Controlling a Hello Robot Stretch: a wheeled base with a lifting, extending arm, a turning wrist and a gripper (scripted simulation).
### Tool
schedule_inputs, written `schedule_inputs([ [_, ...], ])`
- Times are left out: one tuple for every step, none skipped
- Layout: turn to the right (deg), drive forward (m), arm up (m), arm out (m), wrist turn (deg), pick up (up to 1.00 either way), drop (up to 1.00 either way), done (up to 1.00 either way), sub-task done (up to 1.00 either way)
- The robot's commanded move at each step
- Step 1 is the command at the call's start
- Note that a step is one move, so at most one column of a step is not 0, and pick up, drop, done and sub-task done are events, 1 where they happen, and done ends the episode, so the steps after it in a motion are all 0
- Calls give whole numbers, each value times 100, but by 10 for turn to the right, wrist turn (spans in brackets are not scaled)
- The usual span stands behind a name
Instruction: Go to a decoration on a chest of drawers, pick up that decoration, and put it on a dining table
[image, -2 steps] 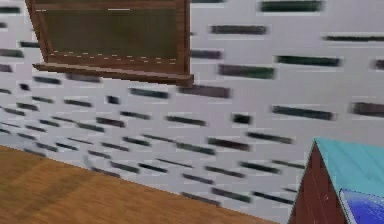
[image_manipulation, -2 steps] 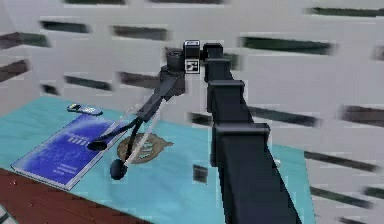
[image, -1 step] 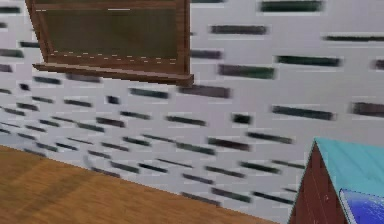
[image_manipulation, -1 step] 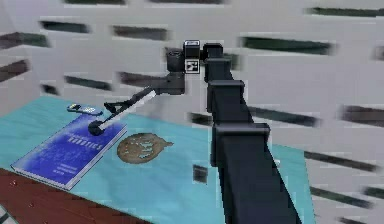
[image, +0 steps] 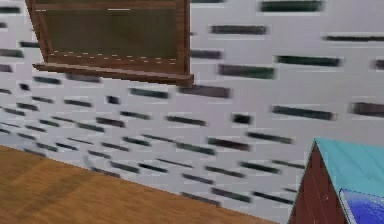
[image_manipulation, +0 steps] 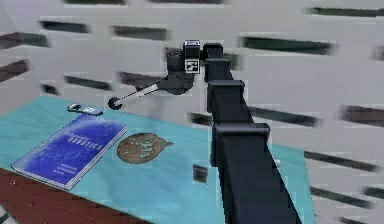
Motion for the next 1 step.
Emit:
schedule_inputs([
  [0,0,-28,0,0,0,0,0,0],
])
